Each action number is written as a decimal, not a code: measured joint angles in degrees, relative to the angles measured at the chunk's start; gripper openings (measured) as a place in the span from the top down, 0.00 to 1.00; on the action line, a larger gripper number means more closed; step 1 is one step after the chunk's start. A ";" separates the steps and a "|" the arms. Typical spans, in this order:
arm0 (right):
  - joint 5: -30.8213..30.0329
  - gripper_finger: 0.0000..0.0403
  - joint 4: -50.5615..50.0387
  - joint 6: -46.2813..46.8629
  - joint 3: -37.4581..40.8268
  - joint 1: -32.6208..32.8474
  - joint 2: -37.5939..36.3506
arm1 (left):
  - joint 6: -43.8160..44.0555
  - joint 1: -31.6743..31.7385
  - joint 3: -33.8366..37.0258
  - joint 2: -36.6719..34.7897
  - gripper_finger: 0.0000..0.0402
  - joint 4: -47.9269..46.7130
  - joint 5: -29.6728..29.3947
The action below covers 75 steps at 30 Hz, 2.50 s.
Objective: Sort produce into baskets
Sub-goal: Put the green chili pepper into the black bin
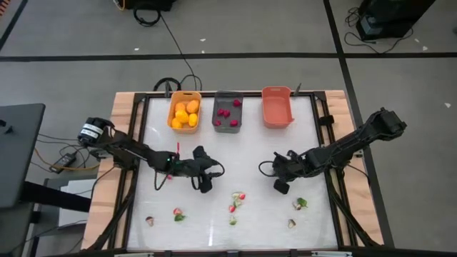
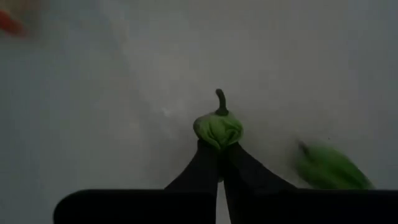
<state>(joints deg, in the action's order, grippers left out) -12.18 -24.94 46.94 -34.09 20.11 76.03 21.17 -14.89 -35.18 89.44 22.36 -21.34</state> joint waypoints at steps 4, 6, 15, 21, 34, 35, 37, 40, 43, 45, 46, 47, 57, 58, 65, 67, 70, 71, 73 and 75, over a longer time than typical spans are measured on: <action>-2.07 0.96 14.63 -6.01 -0.04 0.19 0.00 | -3.34 -1.54 1.09 2.42 0.48 11.27 0.13; -3.94 0.96 21.98 -9.55 -0.04 0.19 0.04 | -6.73 -2.15 1.10 4.24 0.48 15.65 0.17; -3.47 0.96 47.05 -24.82 -0.08 0.19 4.81 | -15.63 -2.37 -0.97 14.50 0.48 36.89 0.19; -2.82 0.96 53.52 -27.85 -0.02 -0.21 8.51 | -20.24 -1.24 -4.84 18.38 0.48 39.38 0.34; -3.68 0.95 55.93 -30.66 -0.09 -0.37 10.64 | -18.08 -0.94 -8.07 20.62 0.52 39.59 0.78; -4.34 0.95 55.83 -30.72 -0.09 -0.36 10.52 | -17.99 -0.94 -7.98 20.62 0.54 39.81 0.71; -5.23 0.94 55.48 -31.59 -0.11 -0.25 10.32 | -18.02 -0.94 -7.85 20.53 0.56 40.38 0.40; -6.98 0.93 55.29 -33.01 -0.11 0.14 10.21 | -18.02 -0.94 -7.85 20.53 0.58 40.67 0.79; -7.47 0.93 55.54 -34.53 -0.11 0.51 10.19 | -17.97 -0.94 -7.85 20.53 0.58 40.93 1.57; -7.35 0.93 55.52 -34.72 -0.11 0.70 10.16 | -17.95 -0.91 -7.85 20.53 0.57 41.12 3.67; -7.19 0.93 55.43 -34.78 -0.11 0.74 10.16 | -17.93 -0.88 -7.85 20.53 0.56 41.12 4.50; -7.08 0.93 55.39 -34.95 -0.11 0.80 10.16 | -17.94 -0.89 -7.85 20.53 0.55 41.12 4.58; -7.68 0.92 53.32 -35.76 0.00 0.95 10.29 | -17.72 -1.02 -7.95 20.20 0.49 41.33 8.42; -7.64 0.92 52.90 -36.41 0.00 1.09 10.25 | -17.70 -0.97 -7.96 20.20 0.49 41.13 8.86; -7.50 0.92 51.94 -40.60 0.00 1.47 10.27 | -17.71 -1.01 -7.94 20.22 0.49 39.77 9.28; -7.48 0.92 52.29 -41.12 0.00 1.52 10.27 | -17.59 -1.01 -7.94 20.22 0.49 39.70 9.28; -7.46 0.92 53.27 -41.46 0.00 1.52 10.27 | -16.23 -1.01 -7.94 20.22 0.49 39.62 9.22; -7.46 0.92 53.27 -41.58 0.00 1.52 10.25 | -16.22 -1.01 -7.94 20.22 0.49 39.62 9.18; -7.41 0.92 53.23 -41.60 0.00 1.52 10.25 | -16.40 -1.01 -8.07 20.25 0.49 39.59 9.10; -7.38 0.92 53.27 -41.60 0.00 1.44 10.25 | -16.76 -1.01 -8.42 20.27 0.49 39.58 9.02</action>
<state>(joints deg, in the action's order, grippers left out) -19.56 28.34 5.34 -34.09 21.55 86.28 4.42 -15.90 -43.59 109.71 61.94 -12.32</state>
